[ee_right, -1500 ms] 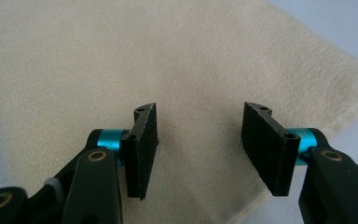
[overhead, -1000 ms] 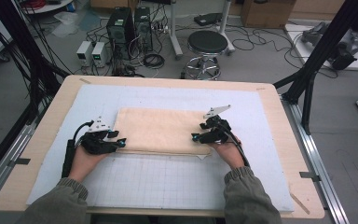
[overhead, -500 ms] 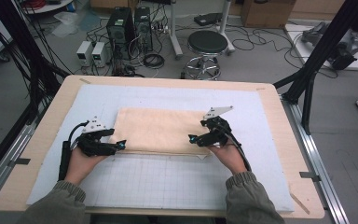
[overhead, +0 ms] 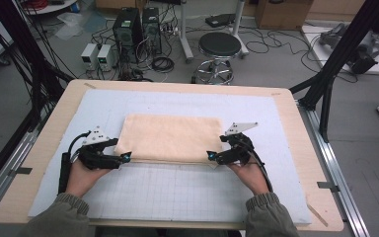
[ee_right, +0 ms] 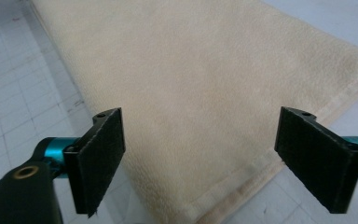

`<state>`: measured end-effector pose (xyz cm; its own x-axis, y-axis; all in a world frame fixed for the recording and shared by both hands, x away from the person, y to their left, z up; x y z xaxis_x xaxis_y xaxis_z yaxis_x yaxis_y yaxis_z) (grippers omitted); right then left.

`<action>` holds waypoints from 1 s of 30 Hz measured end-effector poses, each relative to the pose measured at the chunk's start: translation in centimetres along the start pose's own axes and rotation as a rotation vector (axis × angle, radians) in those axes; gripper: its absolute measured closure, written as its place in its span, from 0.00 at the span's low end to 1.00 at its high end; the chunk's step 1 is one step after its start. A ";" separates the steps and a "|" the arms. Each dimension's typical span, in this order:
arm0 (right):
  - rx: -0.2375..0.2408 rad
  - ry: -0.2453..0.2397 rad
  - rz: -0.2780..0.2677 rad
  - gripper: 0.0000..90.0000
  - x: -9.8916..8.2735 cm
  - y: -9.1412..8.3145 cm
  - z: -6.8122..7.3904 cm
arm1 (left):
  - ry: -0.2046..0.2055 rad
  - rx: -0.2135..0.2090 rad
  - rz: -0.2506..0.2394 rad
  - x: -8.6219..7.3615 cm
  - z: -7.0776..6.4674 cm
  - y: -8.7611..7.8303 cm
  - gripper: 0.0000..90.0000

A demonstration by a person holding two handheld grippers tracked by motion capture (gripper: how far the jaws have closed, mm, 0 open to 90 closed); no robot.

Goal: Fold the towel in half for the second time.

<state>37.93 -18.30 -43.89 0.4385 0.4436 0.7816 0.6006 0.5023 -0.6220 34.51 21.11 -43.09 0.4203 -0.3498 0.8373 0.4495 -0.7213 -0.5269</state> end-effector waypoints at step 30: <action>-0.022 -0.008 -0.084 0.13 -1.5 -3.3 1.3 | 0.036 0.007 0.011 -1.3 -1.4 -1.5 0.13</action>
Point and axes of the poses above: each handheld gripper's, and its own axes: y roughly forward along the jaws, x roughly out of its top, z roughly to its left, the point moved 4 cm from there along y, roughly forward along the jaws, and after that the axes turned 12 degrees about -x, right-handed, at the moved point
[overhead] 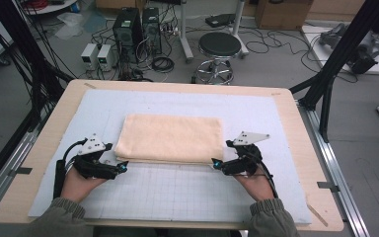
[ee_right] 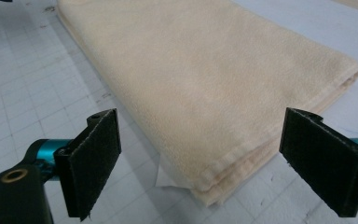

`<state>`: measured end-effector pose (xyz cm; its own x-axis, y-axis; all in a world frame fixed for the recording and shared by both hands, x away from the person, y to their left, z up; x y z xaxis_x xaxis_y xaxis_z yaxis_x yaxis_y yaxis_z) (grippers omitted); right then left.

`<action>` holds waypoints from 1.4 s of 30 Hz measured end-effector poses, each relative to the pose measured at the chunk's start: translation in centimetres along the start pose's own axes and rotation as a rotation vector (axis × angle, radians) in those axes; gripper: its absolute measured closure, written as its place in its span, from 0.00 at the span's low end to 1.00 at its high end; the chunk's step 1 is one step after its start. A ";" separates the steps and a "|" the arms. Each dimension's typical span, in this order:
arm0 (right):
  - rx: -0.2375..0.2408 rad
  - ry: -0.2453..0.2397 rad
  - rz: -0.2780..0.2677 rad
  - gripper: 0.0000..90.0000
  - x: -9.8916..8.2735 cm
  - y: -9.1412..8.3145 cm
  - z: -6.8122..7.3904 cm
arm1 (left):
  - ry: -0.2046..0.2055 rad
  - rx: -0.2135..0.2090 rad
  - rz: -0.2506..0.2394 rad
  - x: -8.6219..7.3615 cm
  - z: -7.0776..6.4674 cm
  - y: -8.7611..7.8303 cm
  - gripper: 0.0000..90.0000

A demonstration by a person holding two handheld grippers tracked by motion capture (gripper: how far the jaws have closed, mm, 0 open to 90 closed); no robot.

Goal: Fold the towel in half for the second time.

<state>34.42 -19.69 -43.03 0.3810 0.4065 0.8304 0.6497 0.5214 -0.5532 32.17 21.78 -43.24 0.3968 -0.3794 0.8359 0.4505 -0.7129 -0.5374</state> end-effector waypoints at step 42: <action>-0.033 0.002 -0.054 0.13 -2.8 -4.8 0.7 | -0.016 0.012 -0.035 -2.4 -1.8 -4.0 0.08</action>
Point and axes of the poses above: each handheld gripper's, and its own axes: y roughly forward along the jaws, x roughly out of its top, z roughly to its left, the point moved 4 cm from there along y, roughly forward along the jaws, and after that the axes turned 12 degrees about -x, right-handed, at the moved point
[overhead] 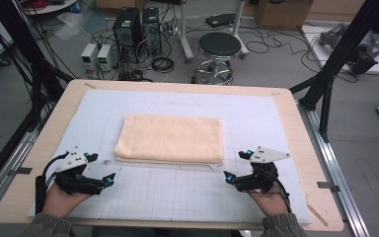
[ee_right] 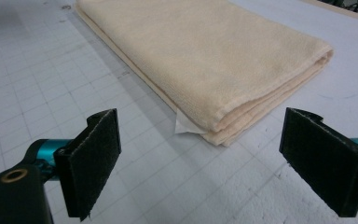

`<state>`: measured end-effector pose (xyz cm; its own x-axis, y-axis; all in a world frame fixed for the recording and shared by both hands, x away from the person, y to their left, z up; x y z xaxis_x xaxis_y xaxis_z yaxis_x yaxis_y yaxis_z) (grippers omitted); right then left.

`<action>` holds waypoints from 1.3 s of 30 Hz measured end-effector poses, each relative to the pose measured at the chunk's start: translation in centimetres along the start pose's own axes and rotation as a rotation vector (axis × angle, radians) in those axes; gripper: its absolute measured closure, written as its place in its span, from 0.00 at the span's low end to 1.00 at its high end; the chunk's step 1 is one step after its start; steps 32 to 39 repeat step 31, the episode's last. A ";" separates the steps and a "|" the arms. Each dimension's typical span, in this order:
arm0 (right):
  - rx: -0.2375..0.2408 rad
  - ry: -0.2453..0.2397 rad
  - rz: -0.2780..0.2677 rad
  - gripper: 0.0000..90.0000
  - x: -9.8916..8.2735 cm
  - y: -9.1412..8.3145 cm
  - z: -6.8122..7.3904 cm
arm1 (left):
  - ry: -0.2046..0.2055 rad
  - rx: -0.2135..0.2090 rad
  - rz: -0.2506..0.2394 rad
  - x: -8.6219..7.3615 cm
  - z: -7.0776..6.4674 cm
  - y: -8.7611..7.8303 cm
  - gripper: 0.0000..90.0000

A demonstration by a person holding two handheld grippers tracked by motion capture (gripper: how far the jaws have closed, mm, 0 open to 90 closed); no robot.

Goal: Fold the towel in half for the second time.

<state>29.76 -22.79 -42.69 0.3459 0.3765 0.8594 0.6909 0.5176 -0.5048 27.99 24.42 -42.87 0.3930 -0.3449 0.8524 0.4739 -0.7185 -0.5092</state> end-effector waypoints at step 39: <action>-0.005 0.021 -0.006 0.13 -1.6 -2.1 0.3 | -0.013 -0.016 0.008 -1.4 -1.2 -1.2 0.08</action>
Point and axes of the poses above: each handheld gripper's, and its own axes: y roughly forward along the jaws, x roughly out of its top, z roughly to its left, the point moved 4 cm from there along y, roughly forward along the jaws, and after that the axes turned 12 degrees about -x, right-handed, at the moved point
